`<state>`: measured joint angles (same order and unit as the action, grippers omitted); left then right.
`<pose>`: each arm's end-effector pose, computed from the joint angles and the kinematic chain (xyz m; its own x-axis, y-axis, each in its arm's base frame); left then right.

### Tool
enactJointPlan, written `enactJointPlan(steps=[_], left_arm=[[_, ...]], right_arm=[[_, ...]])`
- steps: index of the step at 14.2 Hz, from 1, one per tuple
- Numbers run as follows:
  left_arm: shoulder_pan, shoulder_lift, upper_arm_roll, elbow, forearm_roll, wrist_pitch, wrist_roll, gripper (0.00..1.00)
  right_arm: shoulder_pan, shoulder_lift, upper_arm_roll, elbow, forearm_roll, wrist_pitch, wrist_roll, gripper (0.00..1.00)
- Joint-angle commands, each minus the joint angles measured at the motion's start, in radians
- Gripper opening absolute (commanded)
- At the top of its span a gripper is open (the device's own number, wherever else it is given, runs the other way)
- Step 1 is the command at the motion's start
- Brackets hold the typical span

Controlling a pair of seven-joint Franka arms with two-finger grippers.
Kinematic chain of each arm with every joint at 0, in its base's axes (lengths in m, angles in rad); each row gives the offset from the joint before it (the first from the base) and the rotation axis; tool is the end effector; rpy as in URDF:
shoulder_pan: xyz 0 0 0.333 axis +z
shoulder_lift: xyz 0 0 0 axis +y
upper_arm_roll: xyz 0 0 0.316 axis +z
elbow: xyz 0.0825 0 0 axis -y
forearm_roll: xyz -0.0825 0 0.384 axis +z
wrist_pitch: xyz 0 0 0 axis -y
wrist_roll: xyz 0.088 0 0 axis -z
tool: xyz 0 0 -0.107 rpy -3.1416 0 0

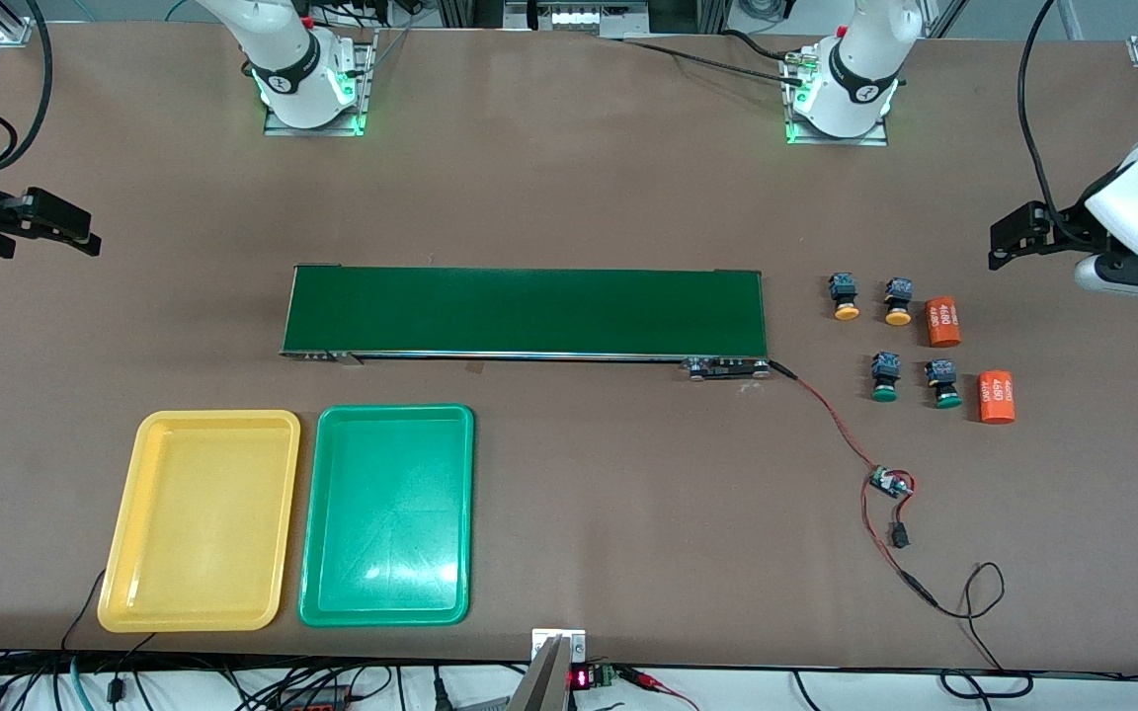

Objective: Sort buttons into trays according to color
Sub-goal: 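Reach the left gripper down toward the orange cylinder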

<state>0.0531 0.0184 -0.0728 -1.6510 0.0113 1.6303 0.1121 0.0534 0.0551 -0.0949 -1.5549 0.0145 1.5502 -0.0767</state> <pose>0.5622 -0.0096 0.5814 0.9904 -0.1321 -0.0399 -0.1324 -0.9912 -0.0055 0.5677 -0.0205 0.5994 0.9977 0.0354 -0.0586 0.0346 -0.9993 -0.0138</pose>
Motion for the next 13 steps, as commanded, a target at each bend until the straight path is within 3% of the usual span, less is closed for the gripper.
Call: enactJointPlan(steps=[1, 13], left_arm=[[0.01, -0.002, -0.004, 0.016, -0.01, -0.021, -0.006, 1.0], [0.053, 0.104, 0.005, 0.043, -0.007, -0.065, 0.009, 1.0]], right_arm=[[0.002, -0.018, 0.004, -0.002, -0.008, -0.013, 0.02, 1.0], [0.002, -0.018, 0.004, -0.002, -0.015, -0.01, 0.021, 1.0]])
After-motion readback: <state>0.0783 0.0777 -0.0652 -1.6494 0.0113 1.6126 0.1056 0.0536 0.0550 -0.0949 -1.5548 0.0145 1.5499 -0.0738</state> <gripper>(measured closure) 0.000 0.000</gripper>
